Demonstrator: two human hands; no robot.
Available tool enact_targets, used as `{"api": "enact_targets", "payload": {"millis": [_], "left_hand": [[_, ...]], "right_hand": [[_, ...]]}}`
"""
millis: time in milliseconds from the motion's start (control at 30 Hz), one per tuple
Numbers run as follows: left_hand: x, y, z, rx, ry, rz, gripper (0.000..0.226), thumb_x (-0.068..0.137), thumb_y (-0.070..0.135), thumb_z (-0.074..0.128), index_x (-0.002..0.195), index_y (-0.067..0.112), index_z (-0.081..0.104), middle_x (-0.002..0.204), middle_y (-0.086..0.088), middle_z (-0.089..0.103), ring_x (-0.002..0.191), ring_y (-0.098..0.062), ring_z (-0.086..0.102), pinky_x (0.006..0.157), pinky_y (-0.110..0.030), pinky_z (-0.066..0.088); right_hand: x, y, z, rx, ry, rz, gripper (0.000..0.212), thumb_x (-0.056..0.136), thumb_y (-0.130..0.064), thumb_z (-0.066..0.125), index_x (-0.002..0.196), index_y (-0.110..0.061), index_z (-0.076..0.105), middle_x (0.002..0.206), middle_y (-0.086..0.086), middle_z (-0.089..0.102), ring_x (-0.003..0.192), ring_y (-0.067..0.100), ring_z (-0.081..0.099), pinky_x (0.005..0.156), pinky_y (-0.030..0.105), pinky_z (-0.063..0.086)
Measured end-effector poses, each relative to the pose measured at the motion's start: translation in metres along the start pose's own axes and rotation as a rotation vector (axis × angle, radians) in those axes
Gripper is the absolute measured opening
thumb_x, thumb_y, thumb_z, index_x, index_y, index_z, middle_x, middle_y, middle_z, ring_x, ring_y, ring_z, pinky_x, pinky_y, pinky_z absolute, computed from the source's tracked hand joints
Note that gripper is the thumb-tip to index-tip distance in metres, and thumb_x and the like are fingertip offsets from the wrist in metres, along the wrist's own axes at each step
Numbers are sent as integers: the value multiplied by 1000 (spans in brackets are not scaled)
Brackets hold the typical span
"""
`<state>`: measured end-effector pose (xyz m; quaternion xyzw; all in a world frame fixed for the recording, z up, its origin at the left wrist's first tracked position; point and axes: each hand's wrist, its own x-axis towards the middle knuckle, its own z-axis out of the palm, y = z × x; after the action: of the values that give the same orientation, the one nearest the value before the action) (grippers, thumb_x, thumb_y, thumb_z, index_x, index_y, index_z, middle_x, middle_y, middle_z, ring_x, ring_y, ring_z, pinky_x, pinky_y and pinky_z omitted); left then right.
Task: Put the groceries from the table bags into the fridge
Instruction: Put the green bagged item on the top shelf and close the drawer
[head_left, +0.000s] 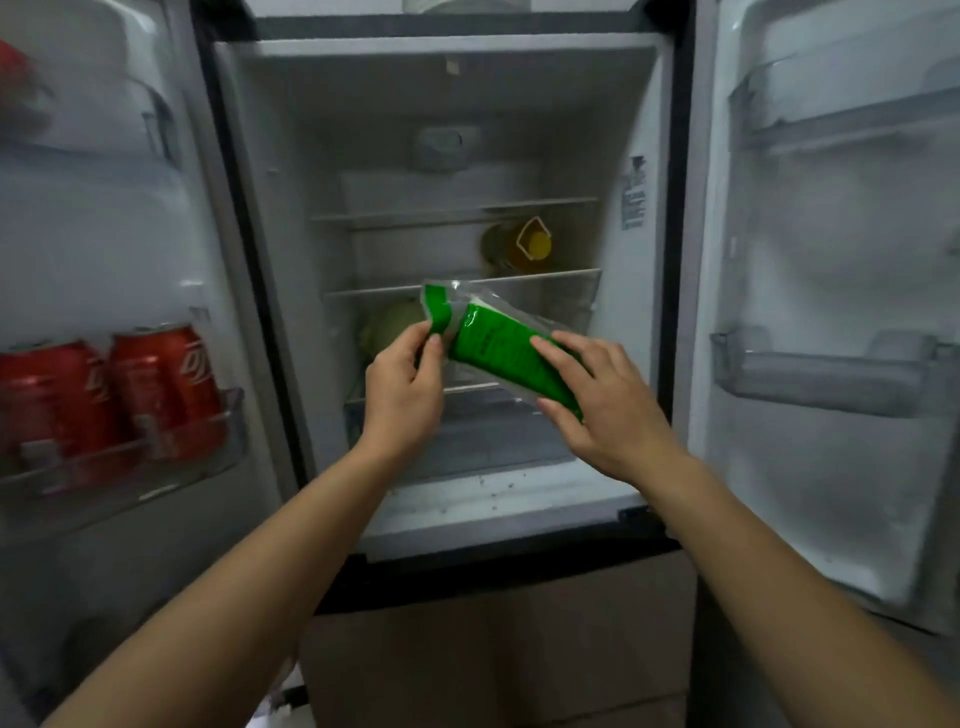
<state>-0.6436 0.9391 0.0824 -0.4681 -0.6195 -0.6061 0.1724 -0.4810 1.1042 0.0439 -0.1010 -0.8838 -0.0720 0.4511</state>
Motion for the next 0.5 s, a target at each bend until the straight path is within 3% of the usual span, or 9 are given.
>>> {"api": "enact_targets", "payload": {"millis": [233, 400, 500], "left_hand": [[121, -41, 37, 165, 178, -27, 29, 96, 20, 48, 113, 9, 69, 100, -3, 73, 95, -20, 68, 87, -41, 54], [195, -72, 43, 173, 292, -57, 24, 100, 19, 47, 113, 12, 66, 95, -1, 67, 91, -20, 60, 80, -35, 44], [221, -101, 49, 246, 235, -108, 25, 103, 29, 43, 113, 15, 61, 95, 3, 62, 89, -17, 55, 76, -31, 38]], "right_hand": [[139, 72, 57, -216, 100, -168, 58, 93, -40, 51, 148, -22, 44, 143, 16, 47, 116, 39, 49, 91, 50, 44], [227, 97, 74, -305, 134, -249, 54, 93, -43, 46, 142, -22, 53, 137, 19, 54, 108, 43, 54, 85, 50, 45], [273, 106, 66, -252, 26, -192, 53, 98, -43, 45, 147, -24, 47, 143, 19, 47, 119, 44, 47, 95, 51, 40]]}}
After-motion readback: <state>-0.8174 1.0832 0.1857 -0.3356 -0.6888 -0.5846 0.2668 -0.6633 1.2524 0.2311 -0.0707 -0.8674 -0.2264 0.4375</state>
